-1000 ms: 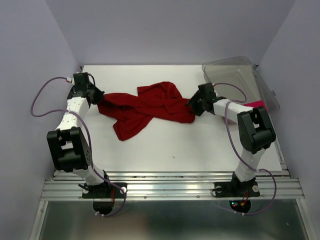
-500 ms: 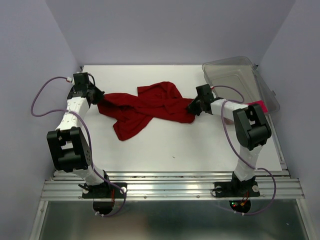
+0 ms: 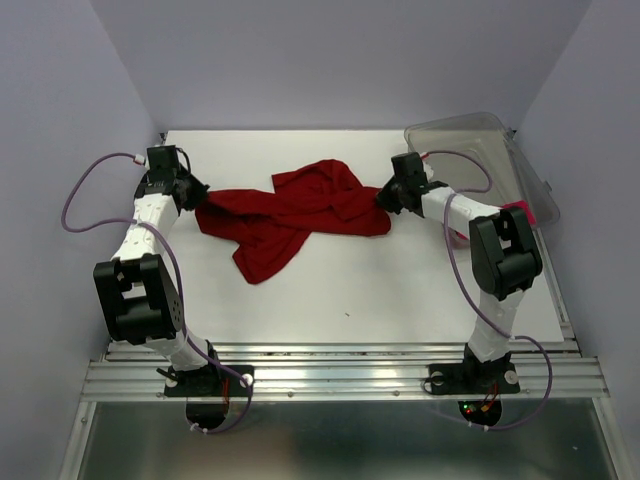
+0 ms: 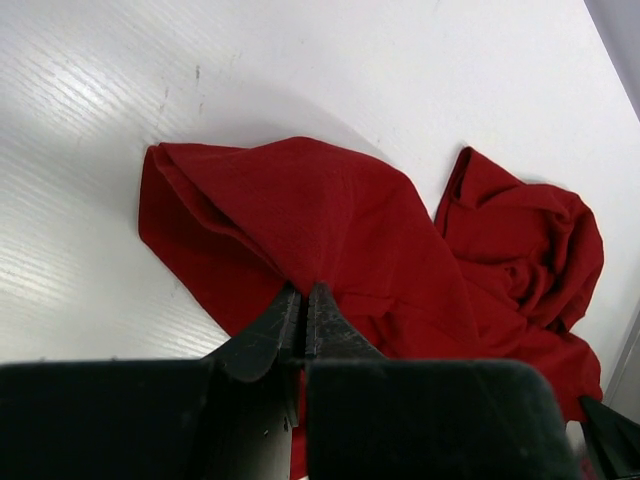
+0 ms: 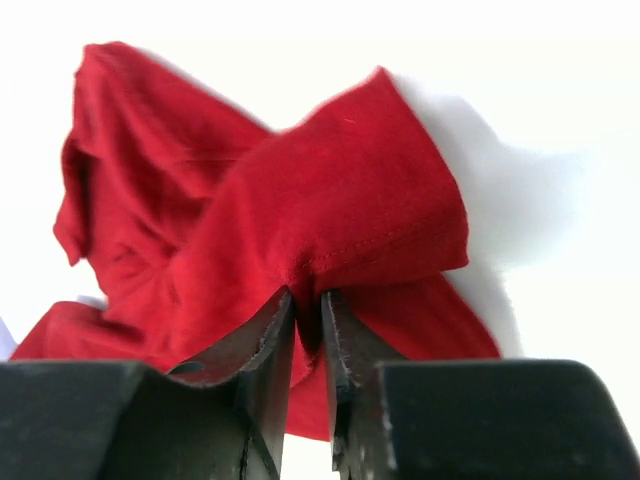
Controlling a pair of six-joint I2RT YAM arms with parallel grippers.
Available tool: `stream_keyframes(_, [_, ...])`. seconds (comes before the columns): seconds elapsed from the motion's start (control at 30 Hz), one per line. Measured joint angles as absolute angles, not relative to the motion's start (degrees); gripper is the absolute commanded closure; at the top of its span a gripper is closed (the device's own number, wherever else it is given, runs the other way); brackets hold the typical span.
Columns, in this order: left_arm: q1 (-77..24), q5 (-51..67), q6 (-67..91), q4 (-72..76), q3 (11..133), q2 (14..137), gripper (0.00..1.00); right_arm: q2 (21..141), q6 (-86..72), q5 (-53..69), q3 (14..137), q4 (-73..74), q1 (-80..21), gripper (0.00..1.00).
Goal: Roll the t-shirts
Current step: Flatten out the T-shirt at the center of the board.
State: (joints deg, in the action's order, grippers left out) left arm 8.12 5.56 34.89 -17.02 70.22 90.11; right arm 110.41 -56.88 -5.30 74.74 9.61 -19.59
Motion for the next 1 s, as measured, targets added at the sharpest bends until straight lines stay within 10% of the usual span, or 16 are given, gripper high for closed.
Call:
stream_keyframes(0.1, [8.1,5.6,34.7,-17.0,70.2,90.1,1.0,110.4,-55.5,-5.6,76.6,9.8,-19.6,0.97])
stream_keyframes(0.23, [8.1,5.6,34.5,-17.0,70.2,90.1,1.0,110.5,-54.9,-5.6,77.1,10.0,-19.6,0.76])
stream_keyframes(0.37, [8.1,5.6,34.3,-17.1,70.2,90.1,1.0,111.4,-54.2,-5.5,77.5,10.4,-19.6,0.99])
stream_keyframes(0.73, [8.1,6.9,33.4,-18.4,71.9,90.6,1.0,112.0,-51.9,-5.7,81.5,12.9,-19.6,0.99])
stream_keyframes(1.0, [8.1,11.1,29.9,-27.8,101.9,104.8,1.0,112.2,-46.1,-6.7,103.0,14.7,-18.3,0.99])
